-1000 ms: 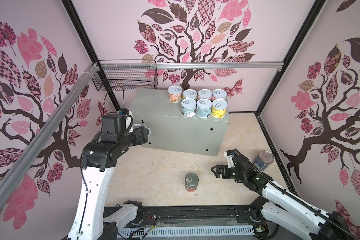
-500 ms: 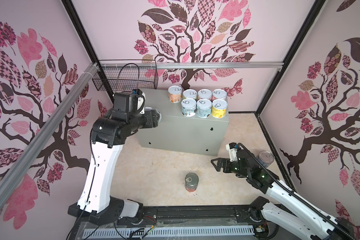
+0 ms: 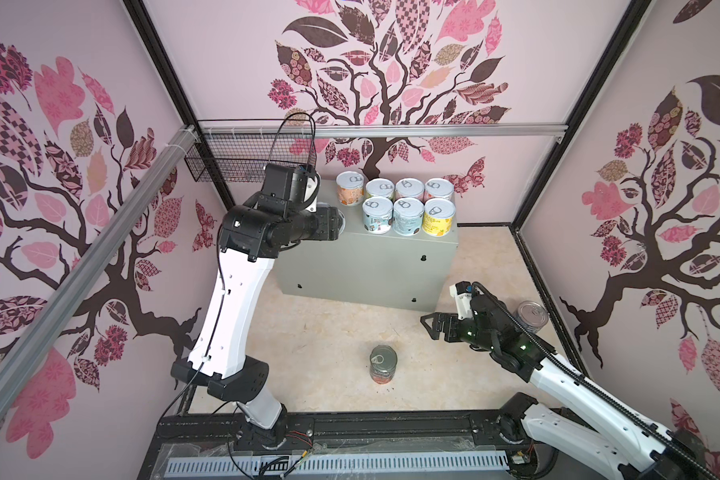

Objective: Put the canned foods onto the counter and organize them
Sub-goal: 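Carry the light blue can onto the cabinet top beside the orange-labelled can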

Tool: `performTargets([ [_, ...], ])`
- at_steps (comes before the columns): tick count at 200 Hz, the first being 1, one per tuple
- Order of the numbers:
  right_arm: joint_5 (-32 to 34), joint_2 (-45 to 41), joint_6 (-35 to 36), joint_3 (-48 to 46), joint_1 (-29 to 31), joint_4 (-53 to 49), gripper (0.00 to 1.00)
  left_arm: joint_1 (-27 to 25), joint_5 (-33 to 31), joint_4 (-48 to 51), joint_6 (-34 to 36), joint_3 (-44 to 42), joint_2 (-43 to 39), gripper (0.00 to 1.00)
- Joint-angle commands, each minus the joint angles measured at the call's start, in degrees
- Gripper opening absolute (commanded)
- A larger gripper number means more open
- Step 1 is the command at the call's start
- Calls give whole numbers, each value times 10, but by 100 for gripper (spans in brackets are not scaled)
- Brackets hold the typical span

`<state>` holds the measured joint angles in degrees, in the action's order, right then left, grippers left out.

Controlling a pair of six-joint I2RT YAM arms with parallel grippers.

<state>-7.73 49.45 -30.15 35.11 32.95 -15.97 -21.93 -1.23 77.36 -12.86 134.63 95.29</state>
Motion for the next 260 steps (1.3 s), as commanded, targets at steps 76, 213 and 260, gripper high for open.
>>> performTargets([
  [76, -11, 25, 9, -19, 2, 34, 100, -10, -15, -15, 16, 81, 61, 61],
  [213, -18, 30, 11, -33, 3, 46, 100, -18, -5, -21, 15, 127, 123, 69],
  [260, -19, 29, 12, -30, 3, 45, 100, -17, -11, -23, 17, 140, 140, 72],
])
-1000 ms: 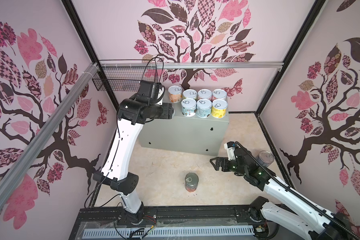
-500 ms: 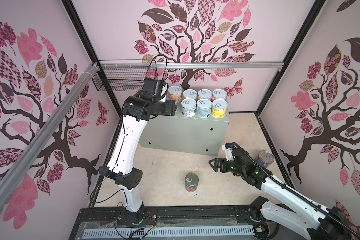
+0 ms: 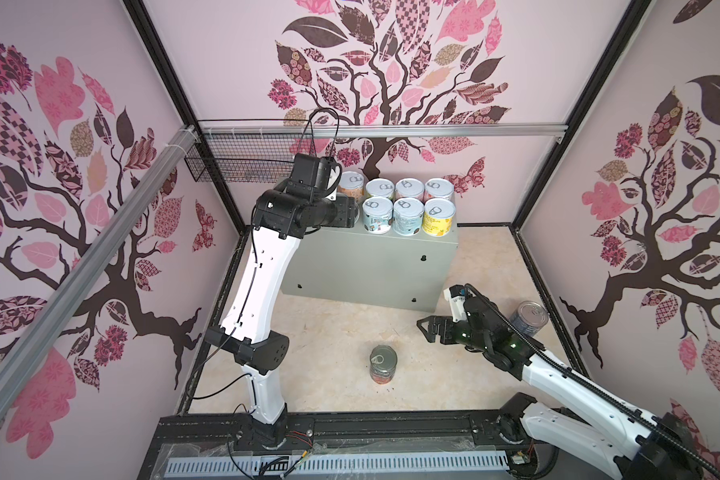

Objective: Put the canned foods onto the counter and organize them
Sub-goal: 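Carry the light blue can onto the cabinet top beside the orange-labelled can, then open the left gripper to release the light blue can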

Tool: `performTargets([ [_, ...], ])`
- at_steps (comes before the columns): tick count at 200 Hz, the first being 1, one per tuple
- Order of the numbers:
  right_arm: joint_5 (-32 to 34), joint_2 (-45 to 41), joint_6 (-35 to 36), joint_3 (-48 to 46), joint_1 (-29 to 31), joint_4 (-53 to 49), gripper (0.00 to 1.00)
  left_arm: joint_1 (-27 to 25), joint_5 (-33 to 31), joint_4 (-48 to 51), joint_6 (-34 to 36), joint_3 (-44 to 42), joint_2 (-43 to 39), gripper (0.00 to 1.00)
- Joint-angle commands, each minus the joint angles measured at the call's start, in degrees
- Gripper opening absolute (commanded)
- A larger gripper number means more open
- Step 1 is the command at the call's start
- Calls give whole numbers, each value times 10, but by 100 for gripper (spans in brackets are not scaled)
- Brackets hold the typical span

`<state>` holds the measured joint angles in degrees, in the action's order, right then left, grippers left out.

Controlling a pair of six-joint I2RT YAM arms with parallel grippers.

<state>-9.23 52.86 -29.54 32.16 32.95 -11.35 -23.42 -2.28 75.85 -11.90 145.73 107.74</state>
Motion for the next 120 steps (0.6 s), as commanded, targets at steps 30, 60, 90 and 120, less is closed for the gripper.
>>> performTargets([
  [30, -3, -10, 6, -2, 3, -4, 100, -3, -1, -15, 9, 37, 24, 74],
  [60, -2, -11, 7, -3, 3, -6, 100, -3, -5, -22, 11, 49, 29, 78],
  [90, -2, -12, 8, -3, 3, -7, 100, -3, -9, -23, 12, 54, 31, 84],
  [120, -3, -10, 7, -3, 3, -5, 100, -3, -14, -24, 12, 56, 33, 86],
])
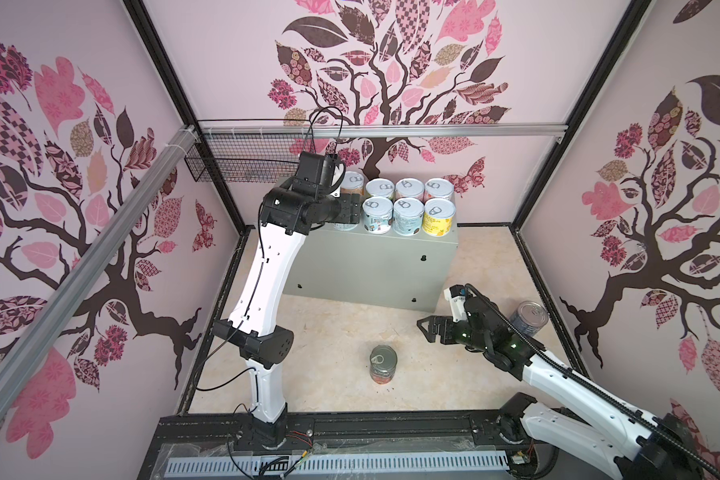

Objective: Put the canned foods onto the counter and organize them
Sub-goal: 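Open the left gripper to release the light blue can, then raise the left gripper up and away from the cans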

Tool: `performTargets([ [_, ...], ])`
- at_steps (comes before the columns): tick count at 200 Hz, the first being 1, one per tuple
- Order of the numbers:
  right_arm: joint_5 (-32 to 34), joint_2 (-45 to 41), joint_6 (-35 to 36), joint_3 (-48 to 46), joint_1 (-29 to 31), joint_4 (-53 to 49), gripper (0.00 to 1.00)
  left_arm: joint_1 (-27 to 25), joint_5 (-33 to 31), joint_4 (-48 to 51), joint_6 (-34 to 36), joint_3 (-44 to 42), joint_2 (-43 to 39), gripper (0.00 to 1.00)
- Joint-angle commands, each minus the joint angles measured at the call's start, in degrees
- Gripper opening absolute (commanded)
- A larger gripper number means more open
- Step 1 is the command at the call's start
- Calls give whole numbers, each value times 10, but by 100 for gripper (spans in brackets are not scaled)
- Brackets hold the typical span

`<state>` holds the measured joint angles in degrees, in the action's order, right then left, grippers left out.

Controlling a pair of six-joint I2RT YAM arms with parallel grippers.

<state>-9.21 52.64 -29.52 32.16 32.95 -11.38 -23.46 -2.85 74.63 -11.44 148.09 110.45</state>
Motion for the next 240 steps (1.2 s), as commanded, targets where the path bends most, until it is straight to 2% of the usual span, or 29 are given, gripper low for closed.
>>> performTargets([
  [1, -3, -7, 7, -3, 3, -5, 100, -3, -8, -11, 8, 33, 7, 86],
  [103, 0, -11, 10, 0, 3, -14, 100, 5, -13, -56, -8, 31, -38, 85],
  [148, -1, -16, 9, -1, 3, -20, 100, 69, 66, -97, -42, 5, -55, 82],
  [198, -1, -12, 9, -7, 2, -23, 100, 81, 68, -123, -22, 14, -31, 85],
  [240, -6, 4, 10, -13, 3, -17, 100, 98, 120, -189, -12, 0, -8, 91],
])
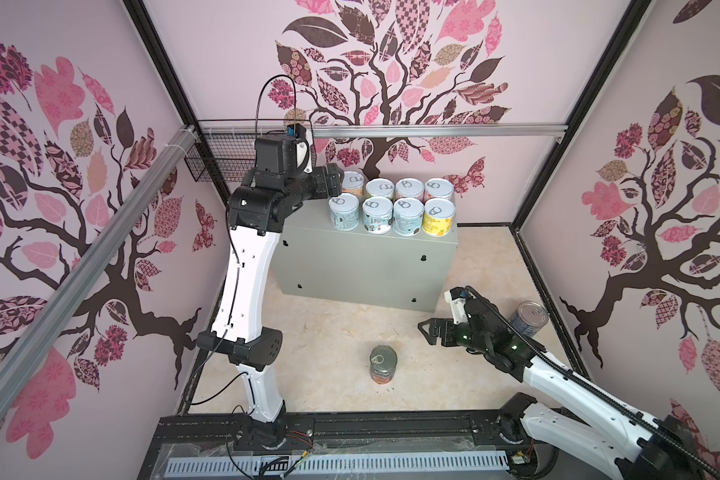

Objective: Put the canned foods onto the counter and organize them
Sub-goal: 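Raise the left gripper up and away from the cans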

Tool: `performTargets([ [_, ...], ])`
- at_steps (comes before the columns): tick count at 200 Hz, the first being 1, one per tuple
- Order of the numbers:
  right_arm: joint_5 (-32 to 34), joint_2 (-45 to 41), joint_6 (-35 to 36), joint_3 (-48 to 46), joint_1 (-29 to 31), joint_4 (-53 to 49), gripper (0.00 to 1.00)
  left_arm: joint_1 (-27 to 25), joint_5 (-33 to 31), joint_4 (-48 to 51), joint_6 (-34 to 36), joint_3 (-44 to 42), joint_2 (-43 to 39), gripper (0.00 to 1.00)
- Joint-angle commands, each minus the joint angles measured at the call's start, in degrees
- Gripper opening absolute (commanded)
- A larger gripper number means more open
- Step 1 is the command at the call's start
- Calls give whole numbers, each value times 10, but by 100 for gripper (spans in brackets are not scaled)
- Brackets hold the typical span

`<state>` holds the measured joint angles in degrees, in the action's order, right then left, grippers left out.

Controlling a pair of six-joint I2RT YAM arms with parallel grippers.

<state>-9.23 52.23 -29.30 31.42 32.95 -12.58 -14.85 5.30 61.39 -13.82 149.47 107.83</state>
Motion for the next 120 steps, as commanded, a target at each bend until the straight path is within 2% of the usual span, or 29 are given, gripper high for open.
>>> performTargets([
  [1, -7, 8, 7, -6, 3, -5, 100, 13, 40, -59, 12, -14, 19, 91],
  [51, -15, 22, 5, -18, 3, 3, 100, 71, 206, -173, -43, -20, 67, 91],
  [88, -22, 31, 4, -23, 3, 7, 100, 82, 257, -192, -52, 26, 122, 92],
  [120, -25, 40, 3, -24, 3, 11, 100, 98, 315, -227, -78, 27, 153, 92],
])
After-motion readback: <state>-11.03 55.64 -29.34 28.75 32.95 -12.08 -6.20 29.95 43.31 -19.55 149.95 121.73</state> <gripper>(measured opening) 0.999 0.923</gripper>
